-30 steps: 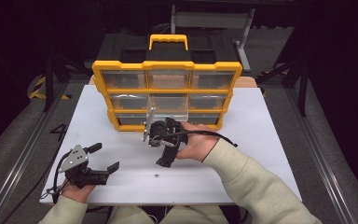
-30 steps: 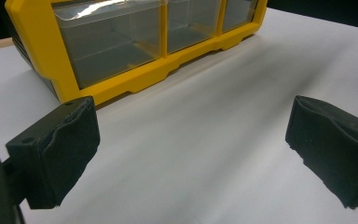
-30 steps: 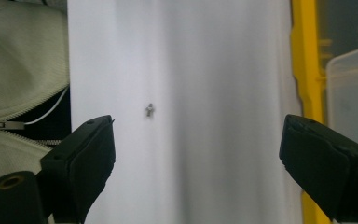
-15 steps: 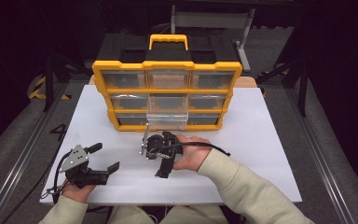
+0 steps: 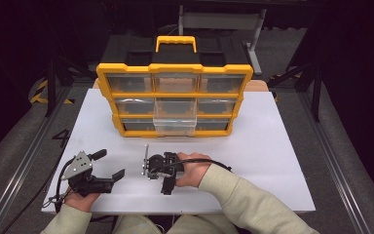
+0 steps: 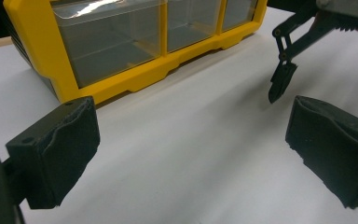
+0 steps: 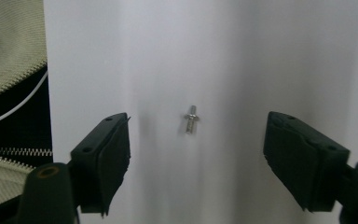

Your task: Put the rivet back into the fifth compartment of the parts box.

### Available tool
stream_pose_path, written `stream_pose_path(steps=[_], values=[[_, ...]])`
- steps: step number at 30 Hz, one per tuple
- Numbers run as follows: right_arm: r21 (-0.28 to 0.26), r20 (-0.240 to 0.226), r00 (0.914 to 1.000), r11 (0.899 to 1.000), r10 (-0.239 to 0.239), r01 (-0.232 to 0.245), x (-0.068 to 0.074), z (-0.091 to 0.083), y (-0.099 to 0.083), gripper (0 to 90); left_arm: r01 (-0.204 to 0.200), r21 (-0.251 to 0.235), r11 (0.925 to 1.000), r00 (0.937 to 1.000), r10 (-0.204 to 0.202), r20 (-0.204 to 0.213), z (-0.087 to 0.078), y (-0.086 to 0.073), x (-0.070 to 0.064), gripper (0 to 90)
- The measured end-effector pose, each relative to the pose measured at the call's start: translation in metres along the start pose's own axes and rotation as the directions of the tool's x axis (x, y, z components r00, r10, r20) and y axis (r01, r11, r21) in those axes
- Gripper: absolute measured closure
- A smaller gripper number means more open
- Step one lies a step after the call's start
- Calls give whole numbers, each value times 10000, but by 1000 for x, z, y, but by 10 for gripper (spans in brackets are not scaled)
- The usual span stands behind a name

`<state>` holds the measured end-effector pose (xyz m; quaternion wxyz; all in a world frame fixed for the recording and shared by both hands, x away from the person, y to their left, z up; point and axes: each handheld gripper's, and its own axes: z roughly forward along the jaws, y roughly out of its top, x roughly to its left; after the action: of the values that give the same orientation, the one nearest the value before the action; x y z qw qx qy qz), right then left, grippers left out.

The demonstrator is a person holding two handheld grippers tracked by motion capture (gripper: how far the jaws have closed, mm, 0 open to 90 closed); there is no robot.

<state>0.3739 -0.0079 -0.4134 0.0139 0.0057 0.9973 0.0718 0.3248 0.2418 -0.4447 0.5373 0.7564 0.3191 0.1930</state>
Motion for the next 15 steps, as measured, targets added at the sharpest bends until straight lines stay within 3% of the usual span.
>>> stream_pose_path(steps=[2,3,4,7,10,15], values=[[34,-44,10000,10000,-22,22,0,2,0,263,2,-10,10000,10000,-2,-21,0,0,0,36],[69,-117,9999,10000,-45,46,0,4,1,326,-5,9,10000,10000,5,-1,0,0,0,36],[69,-117,9999,10000,-45,46,0,4,1,326,2,-6,10000,10000,-2,-19,0,0,0,36],[26,-229,9997,10000,-68,69,0,8,2,447,-8,20,10000,10000,8,-21,0,0,0,36],[281,-245,9996,9995,-132,139,0,12,3,523,-22,37,10000,10000,22,-20,0,0,0,36],[243,-179,9998,9997,-66,71,-2,12,4,668,-36,56,10000,10000,36,-27,1,0,-1,37]])
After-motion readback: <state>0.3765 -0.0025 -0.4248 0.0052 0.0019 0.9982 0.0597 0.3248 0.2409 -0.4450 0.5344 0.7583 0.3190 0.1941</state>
